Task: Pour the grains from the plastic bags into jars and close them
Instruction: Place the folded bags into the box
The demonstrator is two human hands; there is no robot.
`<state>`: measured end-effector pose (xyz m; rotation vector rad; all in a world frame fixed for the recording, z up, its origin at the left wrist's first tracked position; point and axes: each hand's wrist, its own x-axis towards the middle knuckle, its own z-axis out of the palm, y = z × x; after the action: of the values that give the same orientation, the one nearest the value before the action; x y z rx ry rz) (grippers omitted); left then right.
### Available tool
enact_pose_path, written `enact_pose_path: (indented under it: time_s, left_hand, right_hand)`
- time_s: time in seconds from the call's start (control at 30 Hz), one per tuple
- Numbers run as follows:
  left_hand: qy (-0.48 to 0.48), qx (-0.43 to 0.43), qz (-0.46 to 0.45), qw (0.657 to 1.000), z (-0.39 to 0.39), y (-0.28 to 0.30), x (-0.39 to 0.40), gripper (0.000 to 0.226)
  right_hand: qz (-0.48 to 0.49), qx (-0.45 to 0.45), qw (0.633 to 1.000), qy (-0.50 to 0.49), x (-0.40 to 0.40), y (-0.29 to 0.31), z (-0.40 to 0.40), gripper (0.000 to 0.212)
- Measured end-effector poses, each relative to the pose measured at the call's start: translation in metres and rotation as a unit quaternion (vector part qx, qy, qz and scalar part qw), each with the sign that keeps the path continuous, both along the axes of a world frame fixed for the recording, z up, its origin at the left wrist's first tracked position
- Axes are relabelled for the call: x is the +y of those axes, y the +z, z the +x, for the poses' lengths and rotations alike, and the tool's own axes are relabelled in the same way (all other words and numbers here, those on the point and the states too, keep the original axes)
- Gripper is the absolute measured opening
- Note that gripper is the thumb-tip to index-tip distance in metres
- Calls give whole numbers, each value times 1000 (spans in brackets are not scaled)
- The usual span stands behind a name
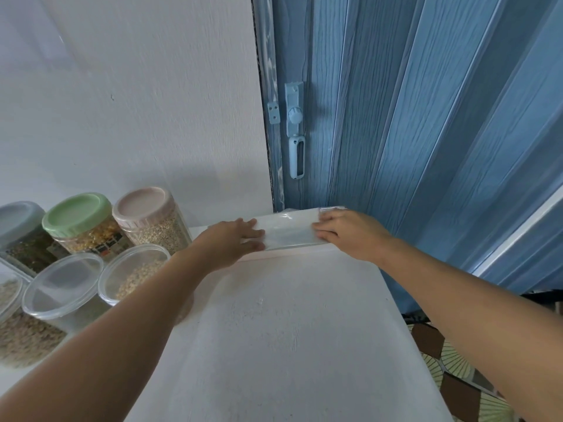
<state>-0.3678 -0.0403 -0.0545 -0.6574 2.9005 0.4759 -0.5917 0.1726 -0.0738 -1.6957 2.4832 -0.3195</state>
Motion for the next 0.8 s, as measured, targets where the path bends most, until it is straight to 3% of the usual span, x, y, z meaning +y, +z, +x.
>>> enact_pose_path:
  time_s: [0.2,0.53,0.6,0.8]
  left_hand:
    - [-10,-55,1,998,-7,0,-2,52]
    - [26,-19,20,999,-4,2,-5,53]
    - [25,-24,24,999,-5,1,-5,53]
    - [41,-28,30,998,-9,5,-6,55]
  right_hand:
    - [94,-40,994,-40,-4,6,0,48]
    - [152,-18,988,-11,3,6,-3,54]
    - [157,-1,988,0,0,5,-7,52]
    - [129,-61,989,-35,-4,2,-10,47]
